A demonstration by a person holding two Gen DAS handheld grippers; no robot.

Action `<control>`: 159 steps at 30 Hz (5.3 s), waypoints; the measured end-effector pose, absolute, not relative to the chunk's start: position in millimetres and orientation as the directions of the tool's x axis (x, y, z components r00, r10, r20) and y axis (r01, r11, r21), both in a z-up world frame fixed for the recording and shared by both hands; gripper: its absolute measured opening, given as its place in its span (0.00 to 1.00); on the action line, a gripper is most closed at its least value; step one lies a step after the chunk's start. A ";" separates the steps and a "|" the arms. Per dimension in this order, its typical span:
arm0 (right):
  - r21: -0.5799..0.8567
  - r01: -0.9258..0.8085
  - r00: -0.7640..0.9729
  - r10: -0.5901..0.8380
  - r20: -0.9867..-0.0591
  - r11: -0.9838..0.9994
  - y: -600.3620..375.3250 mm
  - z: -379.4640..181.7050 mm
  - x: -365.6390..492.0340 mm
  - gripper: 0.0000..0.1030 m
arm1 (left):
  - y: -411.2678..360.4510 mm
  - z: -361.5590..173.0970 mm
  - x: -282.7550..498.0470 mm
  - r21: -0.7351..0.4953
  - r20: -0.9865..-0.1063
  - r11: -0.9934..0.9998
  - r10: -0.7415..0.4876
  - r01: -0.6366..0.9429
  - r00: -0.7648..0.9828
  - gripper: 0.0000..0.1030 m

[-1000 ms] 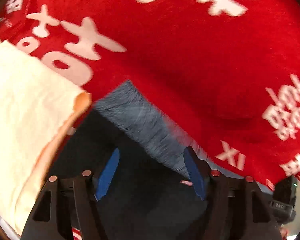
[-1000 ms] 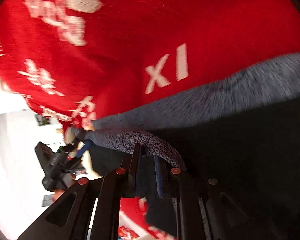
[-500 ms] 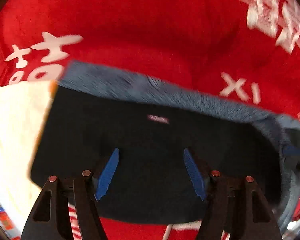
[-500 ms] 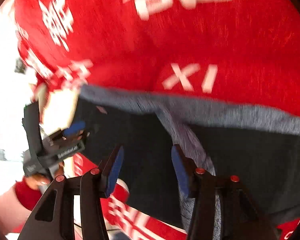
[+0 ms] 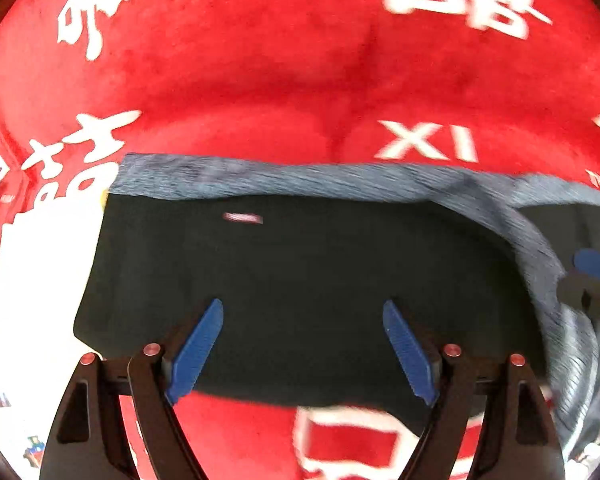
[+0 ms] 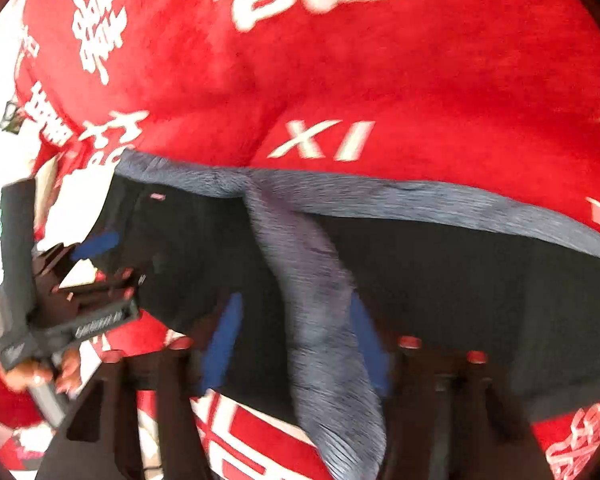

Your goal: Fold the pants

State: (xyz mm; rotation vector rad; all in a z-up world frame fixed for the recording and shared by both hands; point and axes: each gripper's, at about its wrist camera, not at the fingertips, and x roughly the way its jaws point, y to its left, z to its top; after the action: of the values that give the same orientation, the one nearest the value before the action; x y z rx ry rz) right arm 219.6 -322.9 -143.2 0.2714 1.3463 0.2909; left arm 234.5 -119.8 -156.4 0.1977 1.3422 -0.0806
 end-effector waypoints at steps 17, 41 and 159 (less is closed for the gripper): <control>0.264 0.675 0.276 0.097 -0.956 0.689 -474.1 -146.7 -112.1 0.65 | -272.0 -154.5 103.1 -0.165 -0.976 0.833 -0.216 0.529 0.036 0.81; 0.638 0.583 0.484 0.416 -0.770 0.503 -527.4 -148.8 -132.4 0.03 | -334.8 -168.5 70.2 -0.120 -0.990 0.817 -0.144 0.564 -0.002 0.81; 0.615 0.353 0.260 0.558 -0.788 0.705 -323.1 -181.4 146.0 0.62 | -87.9 -225.7 250.0 0.032 -0.985 0.980 -0.003 0.196 0.175 1.00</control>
State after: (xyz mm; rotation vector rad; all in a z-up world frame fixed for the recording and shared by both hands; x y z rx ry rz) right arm 146.0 -323.1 -181.4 0.8403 1.3461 0.1638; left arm 250.0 -87.9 -225.7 0.1641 1.3898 -0.1416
